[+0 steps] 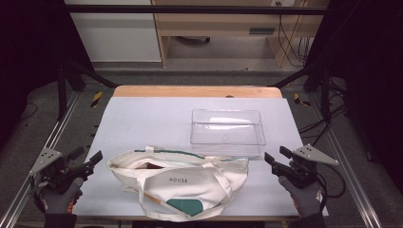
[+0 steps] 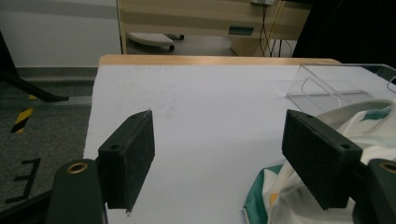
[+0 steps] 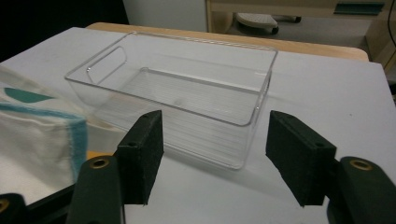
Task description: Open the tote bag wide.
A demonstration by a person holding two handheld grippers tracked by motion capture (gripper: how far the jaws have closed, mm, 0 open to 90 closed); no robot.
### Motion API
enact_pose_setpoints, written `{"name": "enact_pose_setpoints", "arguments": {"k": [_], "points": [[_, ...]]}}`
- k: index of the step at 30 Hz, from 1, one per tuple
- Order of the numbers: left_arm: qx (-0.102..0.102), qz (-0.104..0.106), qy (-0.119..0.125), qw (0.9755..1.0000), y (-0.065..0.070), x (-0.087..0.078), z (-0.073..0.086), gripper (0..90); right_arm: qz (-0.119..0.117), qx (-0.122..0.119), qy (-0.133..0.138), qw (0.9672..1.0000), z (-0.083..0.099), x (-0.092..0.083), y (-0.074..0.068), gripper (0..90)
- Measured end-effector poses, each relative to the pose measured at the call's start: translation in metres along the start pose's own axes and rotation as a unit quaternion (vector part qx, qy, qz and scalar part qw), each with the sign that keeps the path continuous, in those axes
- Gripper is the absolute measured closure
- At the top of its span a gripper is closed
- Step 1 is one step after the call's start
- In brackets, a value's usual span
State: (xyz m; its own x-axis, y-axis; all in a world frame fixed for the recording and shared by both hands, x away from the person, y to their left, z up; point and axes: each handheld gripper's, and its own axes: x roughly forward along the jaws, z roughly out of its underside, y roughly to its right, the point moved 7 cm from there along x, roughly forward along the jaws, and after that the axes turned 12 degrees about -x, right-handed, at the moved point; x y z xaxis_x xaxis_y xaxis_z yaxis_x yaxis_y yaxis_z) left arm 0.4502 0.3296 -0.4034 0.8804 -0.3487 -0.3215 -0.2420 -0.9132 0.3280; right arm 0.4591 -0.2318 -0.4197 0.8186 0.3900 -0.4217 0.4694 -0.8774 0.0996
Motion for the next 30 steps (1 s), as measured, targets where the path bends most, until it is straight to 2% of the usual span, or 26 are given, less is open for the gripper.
{"name": "enact_pose_setpoints", "arguments": {"k": [3, 5, 7, 10, 11, 13, 14, 15, 16, 17, 18, 20, 23, 27, 29, 30], "points": [[0.001, 0.008, 0.001, 1.0, 0.006, -0.003, -0.004, 25.8, -0.01, -0.003, 0.002, 0.9999, -0.004, -0.001, -0.005, 41.2], [0.005, 0.011, 0.001, 0.9999, 0.011, -0.004, -0.007, 26.2, -0.03, -0.005, 0.009, 0.9995, -0.013, -0.003, -0.015, 45.7], [0.006, 0.017, -0.005, 0.9998, 0.016, -0.004, -0.006, 26.8, -0.035, -0.006, 0.012, 0.9993, -0.016, -0.003, -0.019, 46.8], [0.006, 0.029, -0.016, 0.9994, 0.024, -0.003, -0.003, 28.9, -0.063, -0.018, 0.016, 0.9977, -0.026, -0.003, -0.04, 51.0], [0.011, 0.034, -0.021, 0.9991, 0.027, -0.002, -0.002, 29.5, -0.072, -0.024, 0.015, 0.997, -0.029, -0.002, -0.047, 51.9], [0.027, 0.031, -0.026, 0.9988, 0.034, 0.0, 0.001, 30.5, -0.085, -0.028, 0.017, 0.9958, -0.033, 0.0, -0.056, 53.4], [0.027, 0.031, -0.026, 0.9988, 0.034, 0.0, 0.001, 30.9, -0.085, -0.028, 0.017, 0.9958, -0.033, 0.0, -0.056, 53.4], [0.034, 0.035, -0.035, 0.9982, 0.039, 0.002, 0.005, 31.9, -0.102, -0.036, 0.018, 0.994, -0.039, 0.003, -0.068, 55.2], [0.034, 0.035, -0.035, 0.9982, 0.039, 0.002, 0.005, 32.1, -0.102, -0.036, 0.018, 0.994, -0.039, 0.003, -0.068, 55.2], [0.041, 0.033, -0.04, 0.9978, 0.041, 0.004, 0.007, 32.5, -0.115, -0.043, 0.02, 0.9922, -0.044, 0.005, -0.078, 56.2], [0.046, 0.031, -0.043, 0.9975, 0.042, 0.005, 0.009, 32.5, -0.115, -0.043, 0.02, 0.9922, -0.044, 0.005, -0.078, 56.2], [0.051, 0.03, -0.054, 0.9968, 0.044, 0.008, 0.013, 34.7, -0.133, -0.051, 0.023, 0.9895, -0.052, 0.008, -0.091, 56.7], [0.051, 0.032, -0.069, 0.9958, 0.045, 0.013, 0.019, 36.1, -0.146, -0.055, 0.025, 0.9874, -0.058, 0.011, -0.101, 56.6], [0.048, 0.027, -0.081, 0.9952, 0.043, 0.017, 0.025, 40.0, -0.171, -0.067, 0.032, 0.9824, -0.069, 0.017, -0.121, 54.3], [0.046, 0.033, -0.088, 0.9944, 0.043, 0.018, 0.027, 45.5, -0.191, -0.073, 0.031, 0.9785, -0.073, 0.022, -0.134, 51.7], [0.046, 0.033, -0.09, 0.9943, 0.043, 0.019, 0.028, 45.5, -0.191, -0.073, 0.031, 0.9785, -0.073, 0.022, -0.134, 51.7]]}}
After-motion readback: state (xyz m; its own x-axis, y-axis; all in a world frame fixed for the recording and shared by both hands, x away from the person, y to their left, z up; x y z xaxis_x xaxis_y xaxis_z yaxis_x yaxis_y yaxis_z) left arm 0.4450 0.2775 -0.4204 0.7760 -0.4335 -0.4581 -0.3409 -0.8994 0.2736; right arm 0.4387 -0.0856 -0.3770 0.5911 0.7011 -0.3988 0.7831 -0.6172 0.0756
